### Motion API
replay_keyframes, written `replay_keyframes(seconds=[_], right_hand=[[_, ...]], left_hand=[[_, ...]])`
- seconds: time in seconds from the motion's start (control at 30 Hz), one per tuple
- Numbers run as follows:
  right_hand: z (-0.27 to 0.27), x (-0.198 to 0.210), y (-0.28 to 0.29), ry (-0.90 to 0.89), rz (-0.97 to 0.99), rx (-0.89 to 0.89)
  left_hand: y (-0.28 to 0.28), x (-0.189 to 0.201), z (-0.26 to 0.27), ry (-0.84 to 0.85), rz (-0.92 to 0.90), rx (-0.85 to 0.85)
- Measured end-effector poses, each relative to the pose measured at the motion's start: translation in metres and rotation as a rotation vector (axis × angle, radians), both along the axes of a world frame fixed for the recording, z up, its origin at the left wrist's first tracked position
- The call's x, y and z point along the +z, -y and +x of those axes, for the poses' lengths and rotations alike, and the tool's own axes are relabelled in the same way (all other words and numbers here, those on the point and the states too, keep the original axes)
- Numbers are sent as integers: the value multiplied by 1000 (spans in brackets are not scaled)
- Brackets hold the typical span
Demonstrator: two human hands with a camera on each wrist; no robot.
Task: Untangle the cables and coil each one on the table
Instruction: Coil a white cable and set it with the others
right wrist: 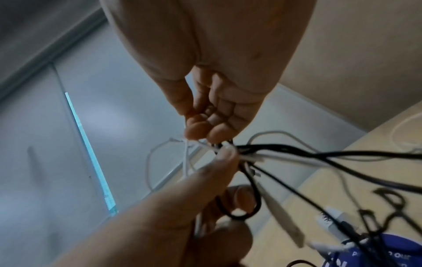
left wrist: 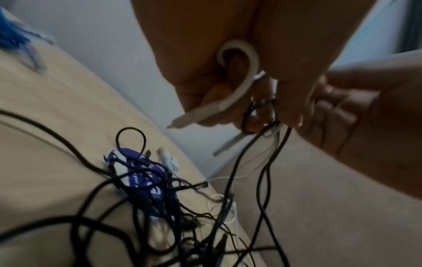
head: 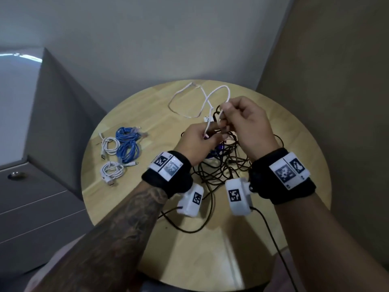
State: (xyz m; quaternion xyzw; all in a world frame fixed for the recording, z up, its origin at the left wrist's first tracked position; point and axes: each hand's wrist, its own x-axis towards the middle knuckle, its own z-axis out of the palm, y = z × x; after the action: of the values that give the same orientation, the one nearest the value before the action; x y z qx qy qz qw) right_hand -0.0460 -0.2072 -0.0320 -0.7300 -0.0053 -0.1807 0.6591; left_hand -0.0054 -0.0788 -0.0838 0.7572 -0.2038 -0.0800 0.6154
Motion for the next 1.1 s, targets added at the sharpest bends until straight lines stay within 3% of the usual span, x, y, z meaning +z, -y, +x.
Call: replay_keyframes(seconds=[0.07, 0.13, 0.27, 0.43, 0.6, 0.73, 0.9, 1.0, 1.1], right_hand=[[0, -7, 2, 70, -60, -48], [0, -21, 11, 85, -271, -140], [-5, -47, 24, -169, -583, -82], [-9, -42, 28, -228, -537, 7], [-3, -56, 64, -584, -807, -106], [7, -67, 81, -771, -913, -146], [8, -82, 96, -962, -997, -146], [4, -71, 90, -907, -1009, -133], [-2, -42, 60, -471, -860, -265]], left_hand=[[2, 3, 1, 61, 20, 27], [-1, 9, 1, 21, -48, 84], [-11, 19, 3, -241, -278, 172], [-23, 21, 9, -227, -279, 218], [-50, 30, 23, -170, -328, 463], [-69, 45, 28, -165, -462, 365], [-86, 70, 30, -113, -656, 374], [-91, 72, 26, -156, -625, 275], [-78, 61, 15, -260, -563, 156]])
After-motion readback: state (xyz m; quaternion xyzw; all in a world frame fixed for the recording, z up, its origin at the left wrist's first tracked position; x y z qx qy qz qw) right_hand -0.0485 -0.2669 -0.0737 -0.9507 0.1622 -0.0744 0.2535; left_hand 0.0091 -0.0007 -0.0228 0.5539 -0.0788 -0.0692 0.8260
